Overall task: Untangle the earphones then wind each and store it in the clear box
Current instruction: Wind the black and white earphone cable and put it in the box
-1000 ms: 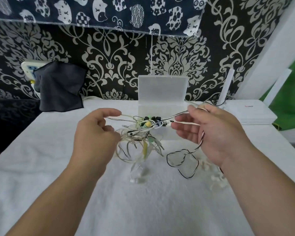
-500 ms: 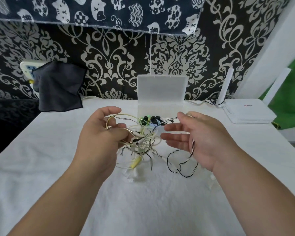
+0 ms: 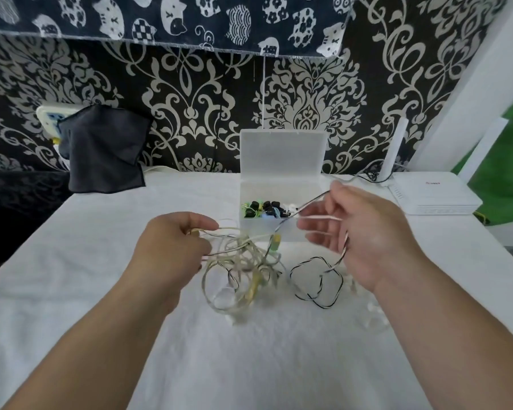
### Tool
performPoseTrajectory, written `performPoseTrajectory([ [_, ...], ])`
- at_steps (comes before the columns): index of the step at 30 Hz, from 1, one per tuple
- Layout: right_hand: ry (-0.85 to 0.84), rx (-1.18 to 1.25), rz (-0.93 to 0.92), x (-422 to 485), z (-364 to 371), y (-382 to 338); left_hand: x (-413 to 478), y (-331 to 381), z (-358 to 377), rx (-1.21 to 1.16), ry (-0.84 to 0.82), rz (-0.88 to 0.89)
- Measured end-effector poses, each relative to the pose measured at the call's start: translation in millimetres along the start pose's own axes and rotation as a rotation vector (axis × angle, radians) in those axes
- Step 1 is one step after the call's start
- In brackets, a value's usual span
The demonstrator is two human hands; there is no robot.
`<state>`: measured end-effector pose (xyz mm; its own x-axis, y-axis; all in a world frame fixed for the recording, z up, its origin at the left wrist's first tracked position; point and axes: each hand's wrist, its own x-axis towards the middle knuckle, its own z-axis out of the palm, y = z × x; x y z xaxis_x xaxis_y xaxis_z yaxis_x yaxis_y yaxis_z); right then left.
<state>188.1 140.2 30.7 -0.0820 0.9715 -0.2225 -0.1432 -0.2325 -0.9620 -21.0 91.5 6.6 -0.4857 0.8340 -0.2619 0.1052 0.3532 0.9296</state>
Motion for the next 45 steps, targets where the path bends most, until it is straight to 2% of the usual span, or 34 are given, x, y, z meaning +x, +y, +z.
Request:
performPoseTrajectory([
  [2, -0.006, 0.192, -0.034, 1.5, -3.6, -6.7, 3.7, -0.2, -7.4, -0.118, -0.035, -0.090],
  [5, 0.007, 0.397, -0.033, 1.1, -9.6, -15.9, 7.8, 5.7, -14.0, -0.540, -0.067, -0.268],
  [7, 0.055, 0.447, -0.042, 3.3, -15.6, -18.0, 9.3, 7.6, -16.5, -0.707, 0.040, -0.294],
  [9, 0.113, 0.433, -0.086, 5.7, -20.7, -18.9, 10.2, 7.4, -21.3, -0.749, 0.186, -0.251],
  [11, 0.117, 0.404, -0.140, 5.8, -22.2, -21.4, 12.9, 4.3, -27.5, -0.576, 0.288, -0.170],
  [14, -0.063, 0.397, -0.158, -3.9, -15.3, -29.0, 14.7, -3.6, -24.0, 0.043, 0.412, -0.078],
  [15, -0.150, 0.390, -0.152, -8.9, -10.8, -31.6, 11.9, -1.5, -19.8, 0.103, 0.469, -0.017],
  [17, -0.319, 0.357, -0.142, -17.3, -1.0, -33.3, 3.8, 2.9, -14.2, -0.060, 0.465, 0.221],
  [19, -0.460, 0.314, -0.139, -23.4, 7.4, -30.5, -7.1, 5.1, -5.6, -0.023, 0.104, 0.533],
  [21, -0.558, 0.286, -0.152, -27.3, 12.4, -28.0, -21.1, 9.6, 4.4, 0.143, -0.287, 0.667],
  [22, -0.587, 0.285, -0.164, -28.4, 13.4, -28.6, -26.5, 10.5, 8.4, 0.212, -0.376, 0.652],
  [24, -0.602, 0.313, -0.187, -28.9, 10.6, -34.1, -29.4, 8.1, 13.7, 0.225, -0.380, 0.548],
  [27, -0.503, 0.305, -0.260, -26.5, -2.7, -47.3, -18.7, 2.8, 11.5, 0.305, -0.180, 0.510],
  [30, -0.393, 0.297, -0.365, -24.0, -15.4, -57.5, 1.5, -3.4, -4.9, 0.596, 0.020, 0.515],
  [33, -0.350, 0.372, -0.402, -22.5, -27.7, -67.2, 5.9, -6.4, -13.3, 0.786, 0.087, 0.393],
  [35, -0.350, 0.393, -0.369, -22.6, -35.1, -72.1, 7.3, -6.1, -14.2, 0.798, 0.117, 0.405],
  [37, -0.225, 0.230, -0.301, -20.5, -39.8, -71.7, 5.9, -2.9, -13.1, 0.723, 0.119, 0.507],
  [38, -0.104, 0.010, -0.271, -18.0, -41.4, -68.7, 3.7, -1.1, -11.9, 0.649, 0.101, 0.534],
  [40, 0.099, -0.633, -0.189, -11.7, -46.2, -55.6, 0.7, 1.1, -10.0, 0.536, 0.077, 0.560],
  [42, 0.077, -1.125, -0.049, -8.0, -48.0, -41.2, -0.3, 1.6, -7.5, 0.527, 0.099, 0.605],
  [43, 0.039, -1.261, -0.012, -8.4, -46.7, -35.4, -1.2, 2.0, -6.3, 0.533, 0.107, 0.627],
  [45, -0.019, -1.287, -0.055, -9.0, -39.6, -27.7, -4.9, 2.7, -3.0, 0.553, 0.111, 0.660],
])
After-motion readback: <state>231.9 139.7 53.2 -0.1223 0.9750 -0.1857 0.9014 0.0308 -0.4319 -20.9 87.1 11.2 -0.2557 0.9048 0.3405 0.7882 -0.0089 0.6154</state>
